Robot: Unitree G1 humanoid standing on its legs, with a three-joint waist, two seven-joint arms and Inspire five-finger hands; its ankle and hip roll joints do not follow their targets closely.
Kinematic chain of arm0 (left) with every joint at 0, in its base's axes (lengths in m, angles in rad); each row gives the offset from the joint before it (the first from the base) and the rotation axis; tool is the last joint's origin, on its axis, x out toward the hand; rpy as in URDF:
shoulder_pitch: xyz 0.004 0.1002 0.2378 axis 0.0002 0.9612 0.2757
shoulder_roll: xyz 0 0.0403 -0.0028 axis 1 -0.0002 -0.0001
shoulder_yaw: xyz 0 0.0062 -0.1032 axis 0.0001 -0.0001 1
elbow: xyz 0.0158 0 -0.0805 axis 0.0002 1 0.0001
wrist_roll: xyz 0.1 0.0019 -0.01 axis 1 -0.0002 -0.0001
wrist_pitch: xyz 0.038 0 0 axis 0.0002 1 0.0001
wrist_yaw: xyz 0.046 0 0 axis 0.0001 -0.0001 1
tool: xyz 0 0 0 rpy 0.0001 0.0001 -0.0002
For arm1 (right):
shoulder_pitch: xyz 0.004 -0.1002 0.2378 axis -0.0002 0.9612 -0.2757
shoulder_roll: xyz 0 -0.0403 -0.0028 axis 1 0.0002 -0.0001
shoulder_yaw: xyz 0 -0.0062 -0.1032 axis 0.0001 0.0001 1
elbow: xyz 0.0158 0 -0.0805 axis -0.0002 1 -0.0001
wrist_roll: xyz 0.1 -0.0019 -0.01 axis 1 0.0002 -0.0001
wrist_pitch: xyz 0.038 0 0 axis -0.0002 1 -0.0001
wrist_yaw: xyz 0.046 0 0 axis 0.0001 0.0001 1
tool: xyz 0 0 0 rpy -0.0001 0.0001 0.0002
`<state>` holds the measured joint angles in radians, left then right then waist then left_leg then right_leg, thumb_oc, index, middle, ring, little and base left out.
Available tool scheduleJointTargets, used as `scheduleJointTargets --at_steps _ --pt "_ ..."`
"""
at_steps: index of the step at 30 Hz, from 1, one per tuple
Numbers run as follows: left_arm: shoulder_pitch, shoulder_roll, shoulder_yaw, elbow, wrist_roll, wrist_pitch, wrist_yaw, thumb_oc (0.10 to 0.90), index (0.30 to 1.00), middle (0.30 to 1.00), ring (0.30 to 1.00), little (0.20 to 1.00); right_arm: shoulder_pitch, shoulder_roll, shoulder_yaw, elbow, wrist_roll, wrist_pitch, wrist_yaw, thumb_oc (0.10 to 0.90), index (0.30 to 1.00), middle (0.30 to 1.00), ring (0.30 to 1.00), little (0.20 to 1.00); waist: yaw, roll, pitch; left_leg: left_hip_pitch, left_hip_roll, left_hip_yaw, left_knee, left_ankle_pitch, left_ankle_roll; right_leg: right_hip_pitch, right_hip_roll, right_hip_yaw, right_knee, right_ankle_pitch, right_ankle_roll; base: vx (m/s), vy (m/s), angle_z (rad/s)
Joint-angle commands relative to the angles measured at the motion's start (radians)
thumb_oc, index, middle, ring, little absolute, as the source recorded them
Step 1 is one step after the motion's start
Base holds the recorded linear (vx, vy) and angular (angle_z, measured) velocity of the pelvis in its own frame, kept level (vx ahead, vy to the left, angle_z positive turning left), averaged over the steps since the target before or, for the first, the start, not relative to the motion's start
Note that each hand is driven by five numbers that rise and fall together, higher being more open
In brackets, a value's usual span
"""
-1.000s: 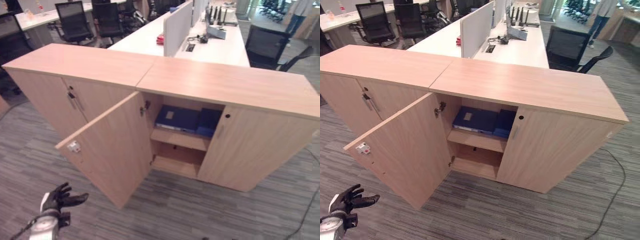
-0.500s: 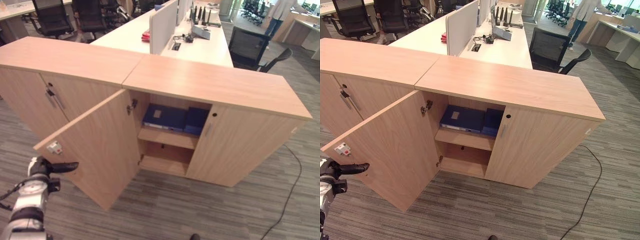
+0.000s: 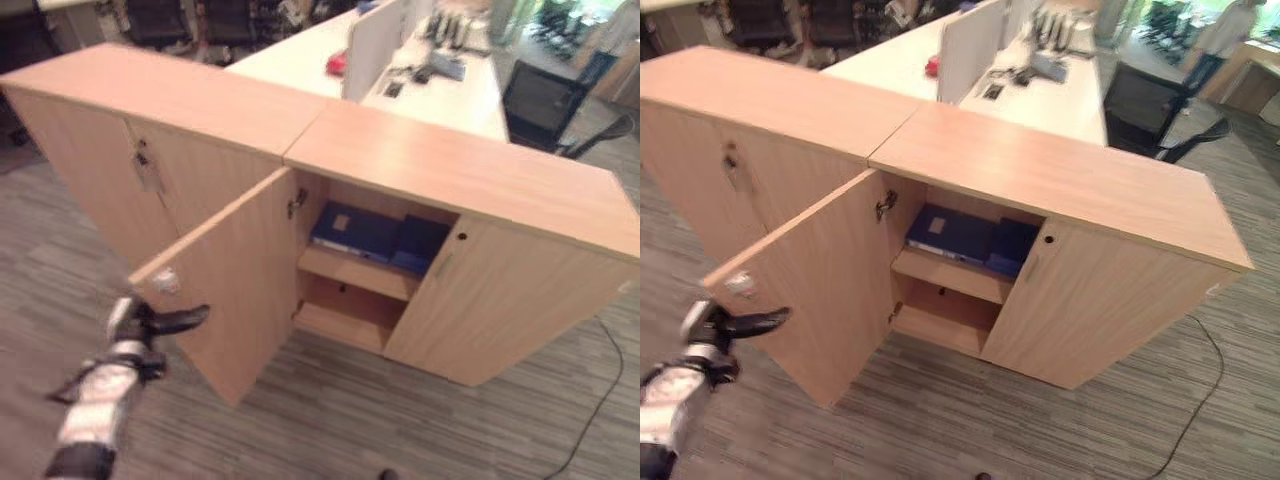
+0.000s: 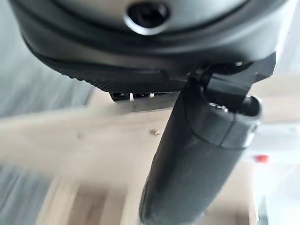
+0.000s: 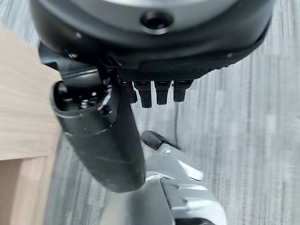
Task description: Put the empty folder in the office cabinet
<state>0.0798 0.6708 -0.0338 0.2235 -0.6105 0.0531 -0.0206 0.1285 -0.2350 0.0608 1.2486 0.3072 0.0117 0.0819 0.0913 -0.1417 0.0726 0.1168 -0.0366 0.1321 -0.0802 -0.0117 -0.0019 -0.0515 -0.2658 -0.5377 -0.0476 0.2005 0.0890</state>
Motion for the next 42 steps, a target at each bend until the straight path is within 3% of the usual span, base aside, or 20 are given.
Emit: scheduleJointTargets --at_steps 1,4,9,15,19,22,24,26,29,31,32,33,34,35,38,40,42 --pt "-0.013 -0.104 -0.191 -0.381 -0.226 -0.034 -0.301 0.800 0.900 0.900 0.900 0.900 -0.028 0.041 0.053 0.056 -0.005 0.002 0.018 0.800 0.900 0.900 0.900 0.900 -0.039 0.071 -0.019 -0.017 -0.005 -0.018 -0.007 -0.063 -0.002 0.032 -0.061 0.003 -0.003 0.011 0.142 0.01 -0.005 -0.07" --pt "0.084 -0.036 -0.298 -0.486 -0.272 0.021 -0.338 0.800 0.900 0.900 0.900 0.900 -0.049 0.045 0.092 0.098 -0.016 0.003 0.035 0.800 0.900 0.900 0.900 0.900 -0.028 0.074 -0.013 -0.014 -0.006 -0.020 -0.007 -0.065 0.002 0.034 -0.059 0.009 -0.004 0.013 0.142 0.00 -0.016 0.03" --pt "0.136 0.025 -0.362 -0.578 -0.365 0.039 -0.356 0.800 0.900 0.900 0.900 0.900 -0.056 0.046 0.137 0.099 -0.039 -0.011 0.038 0.800 0.900 0.900 0.900 0.900 -0.025 0.075 -0.001 -0.021 -0.005 -0.035 -0.007 -0.061 0.003 0.031 -0.057 0.006 -0.002 0.010 0.141 -0.02 -0.020 -0.13" --pt "0.123 0.034 -0.423 -0.575 -0.410 0.024 -0.399 0.800 0.900 0.900 0.900 0.900 -0.042 0.044 0.174 0.056 -0.027 -0.035 0.047 0.800 0.900 0.900 0.900 0.900 -0.025 0.069 0.008 -0.035 0.003 -0.042 -0.007 -0.052 -0.008 0.027 -0.049 -0.006 -0.011 0.005 0.138 -0.01 -0.040 0.04" --pt "0.071 0.051 -0.462 -0.589 -0.360 -0.002 -0.423 0.800 0.900 0.900 0.900 0.900 -0.050 0.043 0.187 0.028 -0.013 -0.046 0.049 0.800 0.900 0.900 0.900 0.900 -0.035 0.069 -0.001 -0.047 0.021 -0.027 -0.007 -0.046 -0.022 0.018 -0.032 0.007 -0.023 -0.004 0.133 0.01 -0.052 -0.01" --pt "0.067 0.015 -0.461 -0.556 -0.338 -0.024 -0.417 0.800 0.900 0.900 0.900 0.900 -0.051 0.046 0.193 0.029 -0.010 -0.046 0.049 0.800 0.900 0.900 0.900 0.900 -0.038 0.067 -0.006 -0.045 0.028 -0.017 -0.007 -0.047 -0.026 0.018 -0.022 0.018 -0.027 -0.011 0.129 0.01 -0.040 -0.15" --pt "0.072 -0.090 -0.429 -0.436 -0.298 -0.061 -0.362 0.800 0.900 0.900 0.900 0.900 -0.053 0.048 0.192 0.028 0.004 -0.040 0.038 0.800 0.900 0.900 0.900 0.900 -0.042 0.063 -0.016 -0.042 0.039 -0.006 -0.007 -0.048 -0.031 0.024 -0.010 0.030 -0.032 -0.025 0.120 0.03 -0.068 -0.15" --pt "0.087 -0.173 -0.368 -0.274 -0.063 -0.141 -0.326 0.800 0.900 0.900 0.900 0.900 -0.065 0.050 0.147 0.054 0.023 -0.035 0.023 0.800 0.900 0.900 0.900 0.900 -0.047 0.069 -0.020 -0.038 0.052 -0.005 -0.007 -0.047 -0.037 0.035 0.008 0.050 -0.032 -0.056 0.111 0.05 -0.068 -0.15" --pt "0.028 -0.172 -0.380 -0.117 0.123 -0.184 -0.308 0.800 0.900 0.900 0.900 0.900 -0.103 0.025 0.092 0.088 0.030 -0.026 0.017 0.800 0.900 0.900 0.900 0.900 -0.084 0.095 -0.013 -0.053 0.064 -0.016 -0.007 -0.038 -0.037 0.004 0.026 0.195 -0.013 -0.068 0.121 0.02 -0.017 -0.09" --pt "0.026 -0.206 -0.383 0.031 0.171 -0.164 -0.305 0.800 0.900 0.900 0.900 0.900 -0.119 0.014 0.078 0.121 0.012 -0.020 0.008 0.800 0.900 0.900 0.900 0.900 -0.104 0.104 -0.028 -0.055 0.068 -0.011 -0.007 -0.043 -0.035 -0.003 0.047 0.272 -0.030 -0.085 0.115 0.08 -0.042 -0.02" --pt "0.028 -0.285 -0.356 0.280 0.207 -0.153 -0.279 0.800 0.900 0.900 0.900 0.900 -0.124 0.006 0.074 0.148 -0.013 -0.015 0.006 0.800 0.900 0.900 0.900 0.900 -0.113 0.110 -0.040 -0.044 0.082 0.004 -0.007 -0.047 -0.043 0.002 0.068 0.292 -0.036 -0.103 0.106 0.09 -0.067 -0.05" --pt "0.025 -0.287 -0.357 0.285 0.208 -0.156 -0.279 0.800 0.900 0.900 0.900 0.900 -0.125 0.005 0.074 0.148 -0.013 -0.015 0.006 0.800 0.900 0.900 0.900 0.900 -0.113 0.110 -0.041 -0.048 0.080 0.004 -0.007 -0.043 -0.042 -0.002 0.066 0.292 -0.037 -0.100 0.106 0.10 -0.083 -0.36" --pt "0.022 -0.319 -0.347 0.387 0.218 -0.147 -0.269 0.800 0.900 0.900 0.900 0.900 -0.128 0.003 0.072 0.164 -0.018 -0.012 0.003 0.800 0.900 0.900 0.900 0.900 -0.118 0.108 -0.049 -0.046 0.085 0.008 -0.007 -0.041 -0.045 0.001 0.073 0.293 -0.040 -0.104 0.102 0.11 -0.095 -0.40" --pt "0.007 -0.396 -0.292 0.599 0.232 -0.141 -0.234 0.800 0.900 0.900 0.900 0.900 -0.141 -0.015 0.059 0.197 -0.028 -0.009 0.001 0.800 0.900 0.900 0.900 0.900 -0.122 0.114 -0.062 -0.035 0.101 0.017 -0.007 -0.042 -0.055 0.008 0.088 0.288 -0.040 -0.114 0.093 0.15 -0.130 -0.39" --pt "-0.041 -0.465 -0.236 0.926 0.301 -0.128 -0.201 0.800 0.900 0.900 0.900 0.900 -0.172 -0.045 0.045 0.228 -0.030 -0.001 0.000 0.800 0.900 0.900 0.900 0.900 -0.136 0.124 -0.070 -0.017 0.140 0.032 0.006 -0.041 -0.077 0.023 0.121 0.287 -0.040 -0.138 0.071 0.12 -0.151 -0.06" --pt "-0.044 -0.475 -0.237 0.981 0.327 -0.131 -0.192 0.800 0.900 0.900 0.900 0.900 -0.176 -0.048 0.046 0.234 -0.028 -0.001 -0.004 0.800 0.900 0.900 0.900 0.900 -0.140 0.126 -0.070 -0.016 0.153 0.035 0.017 -0.041 -0.084 0.027 0.130 0.286 -0.040 -0.145 0.065 0.05 -0.118 0.06" --pt "-0.034 -0.479 -0.201 1.067 0.366 -0.121 -0.178 0.800 0.900 0.900 0.900 0.900 -0.187 -0.075 0.024 0.256 -0.007 0.004 -0.003 0.800 0.900 0.900 0.900 0.900 -0.143 0.129 -0.069 -0.025 0.196 0.043 0.083 -0.048 -0.108 0.045 0.160 0.278 -0.033 -0.174 0.039 0.05 -0.185 -0.06"
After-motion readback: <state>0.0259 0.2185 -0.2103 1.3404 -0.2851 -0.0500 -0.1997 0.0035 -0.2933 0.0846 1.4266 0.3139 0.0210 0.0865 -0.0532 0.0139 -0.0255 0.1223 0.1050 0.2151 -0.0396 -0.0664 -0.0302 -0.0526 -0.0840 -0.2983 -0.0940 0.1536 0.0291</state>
